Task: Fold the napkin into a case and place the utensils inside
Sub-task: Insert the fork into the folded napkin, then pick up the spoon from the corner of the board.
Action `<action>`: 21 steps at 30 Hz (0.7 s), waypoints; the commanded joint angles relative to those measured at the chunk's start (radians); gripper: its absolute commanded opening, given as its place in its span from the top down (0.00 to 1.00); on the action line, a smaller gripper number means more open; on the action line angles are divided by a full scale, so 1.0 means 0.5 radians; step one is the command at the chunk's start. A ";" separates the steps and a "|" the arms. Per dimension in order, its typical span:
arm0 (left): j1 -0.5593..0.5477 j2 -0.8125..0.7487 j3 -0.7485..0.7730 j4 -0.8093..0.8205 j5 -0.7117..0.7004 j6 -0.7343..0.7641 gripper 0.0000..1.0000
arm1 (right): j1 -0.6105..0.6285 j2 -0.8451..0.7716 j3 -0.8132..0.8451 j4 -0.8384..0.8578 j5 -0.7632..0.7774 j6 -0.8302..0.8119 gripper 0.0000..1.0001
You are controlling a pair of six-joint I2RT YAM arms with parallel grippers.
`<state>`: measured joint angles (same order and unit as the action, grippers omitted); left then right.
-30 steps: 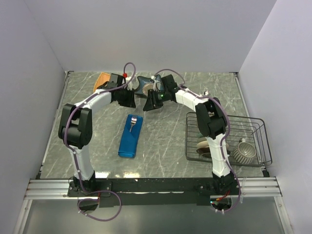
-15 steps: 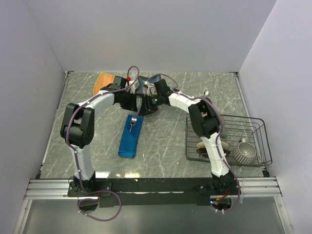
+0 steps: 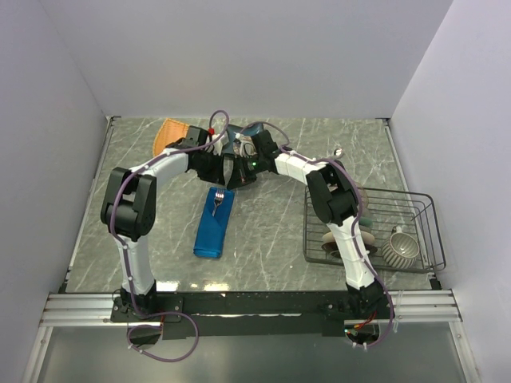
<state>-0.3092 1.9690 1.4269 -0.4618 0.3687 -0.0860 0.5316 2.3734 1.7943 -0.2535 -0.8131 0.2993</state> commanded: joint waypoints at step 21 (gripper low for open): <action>-0.014 -0.069 -0.090 -0.107 0.020 0.126 0.86 | 0.008 0.012 0.041 0.068 0.012 -0.003 1.00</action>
<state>-0.3092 1.9793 1.4036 -0.4961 0.3695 -0.0467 0.5316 2.3737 1.7943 -0.2462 -0.8124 0.3050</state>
